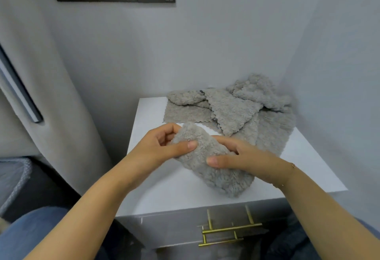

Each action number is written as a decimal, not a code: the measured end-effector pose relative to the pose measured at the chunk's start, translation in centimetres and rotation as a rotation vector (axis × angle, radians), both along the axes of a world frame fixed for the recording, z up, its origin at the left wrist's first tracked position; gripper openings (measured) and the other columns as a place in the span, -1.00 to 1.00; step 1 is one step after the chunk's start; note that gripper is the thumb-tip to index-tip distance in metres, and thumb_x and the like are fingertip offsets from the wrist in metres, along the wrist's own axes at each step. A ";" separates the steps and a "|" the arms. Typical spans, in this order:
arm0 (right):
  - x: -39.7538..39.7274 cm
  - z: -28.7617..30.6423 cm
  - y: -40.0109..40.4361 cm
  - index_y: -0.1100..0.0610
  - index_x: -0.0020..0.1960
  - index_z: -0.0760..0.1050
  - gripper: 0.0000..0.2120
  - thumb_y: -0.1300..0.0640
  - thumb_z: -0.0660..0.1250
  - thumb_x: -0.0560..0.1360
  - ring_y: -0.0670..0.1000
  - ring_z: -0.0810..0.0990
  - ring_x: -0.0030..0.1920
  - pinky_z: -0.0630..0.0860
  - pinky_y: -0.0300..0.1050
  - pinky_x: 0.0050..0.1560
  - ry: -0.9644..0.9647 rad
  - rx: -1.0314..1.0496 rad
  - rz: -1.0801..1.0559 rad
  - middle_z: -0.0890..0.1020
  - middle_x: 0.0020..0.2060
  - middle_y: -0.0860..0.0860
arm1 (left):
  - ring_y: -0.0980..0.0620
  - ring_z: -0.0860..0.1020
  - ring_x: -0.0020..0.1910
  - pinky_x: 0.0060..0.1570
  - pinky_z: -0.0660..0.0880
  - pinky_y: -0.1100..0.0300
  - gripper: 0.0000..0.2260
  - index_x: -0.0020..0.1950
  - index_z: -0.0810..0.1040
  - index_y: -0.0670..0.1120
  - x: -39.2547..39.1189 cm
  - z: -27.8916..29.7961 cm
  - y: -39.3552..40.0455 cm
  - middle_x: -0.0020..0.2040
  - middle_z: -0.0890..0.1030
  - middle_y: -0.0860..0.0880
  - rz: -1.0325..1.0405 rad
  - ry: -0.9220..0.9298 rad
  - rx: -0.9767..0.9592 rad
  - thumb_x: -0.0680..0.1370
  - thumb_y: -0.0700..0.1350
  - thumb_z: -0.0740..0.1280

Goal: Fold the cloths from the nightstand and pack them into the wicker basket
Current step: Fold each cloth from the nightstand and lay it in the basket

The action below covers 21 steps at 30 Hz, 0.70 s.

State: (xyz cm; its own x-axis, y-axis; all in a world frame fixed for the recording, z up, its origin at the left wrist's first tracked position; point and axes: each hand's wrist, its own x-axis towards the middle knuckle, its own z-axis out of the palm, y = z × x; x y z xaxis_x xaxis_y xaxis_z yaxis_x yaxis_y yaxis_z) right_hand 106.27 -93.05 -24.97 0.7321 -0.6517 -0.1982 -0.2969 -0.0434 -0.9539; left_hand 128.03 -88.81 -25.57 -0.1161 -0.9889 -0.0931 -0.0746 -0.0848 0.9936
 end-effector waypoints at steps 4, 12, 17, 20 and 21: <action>-2.7 0.4 2.1 0.00 0.30 0.51 -0.63 0.04 0.33 0.50 -0.03 0.65 0.13 0.56 -0.16 0.14 -0.042 0.005 -0.165 0.67 0.13 -0.03 | 0.03 0.66 -0.10 -0.04 0.59 0.21 -0.61 0.07 0.58 -0.19 -2.9 0.6 0.0 -0.09 0.70 -0.07 0.015 0.000 -0.009 0.34 -0.02 0.46; -9.8 1.9 8.0 0.00 0.19 0.53 -0.67 -0.12 0.26 0.49 -0.14 0.65 0.01 0.53 -0.25 -0.04 0.029 -0.169 -0.453 0.68 -0.03 -0.14 | 0.04 0.66 -0.18 -0.14 0.57 0.25 -0.70 -0.11 0.70 -0.05 -10.8 3.0 1.3 -0.16 0.71 -0.04 -0.105 -0.135 -0.054 0.30 0.11 0.48; -14.2 3.1 12.6 0.08 0.13 0.54 -0.64 -0.12 0.26 0.48 -0.05 0.66 -0.10 0.58 -0.15 -0.12 0.050 -0.223 -0.598 0.68 -0.08 0.02 | -0.06 0.65 -0.17 0.00 0.56 0.06 -0.73 -0.11 0.66 -0.18 -15.6 4.2 3.3 -0.16 0.69 -0.16 -0.187 -0.089 -0.053 0.38 0.01 0.52; -16.8 3.4 16.2 0.06 0.14 0.54 -0.68 -0.09 0.27 0.48 -0.01 0.68 -0.08 0.59 -0.19 -0.13 0.026 -0.207 -0.692 0.68 -0.06 0.04 | -0.11 0.68 -0.09 0.05 0.57 0.03 -0.68 0.01 0.61 -0.17 -18.8 4.9 4.9 -0.14 0.70 -0.16 -0.283 -0.051 -0.038 0.37 -0.03 0.53; -17.8 3.5 18.0 0.05 0.15 0.54 -0.69 -0.08 0.27 0.49 0.01 0.68 -0.06 0.59 -0.17 -0.12 0.025 -0.204 -0.731 0.68 -0.05 0.04 | -0.12 0.68 -0.07 0.08 0.57 0.01 -0.66 0.04 0.59 -0.13 -20.1 5.1 5.8 -0.13 0.68 -0.18 -0.319 -0.048 -0.040 0.35 -0.02 0.54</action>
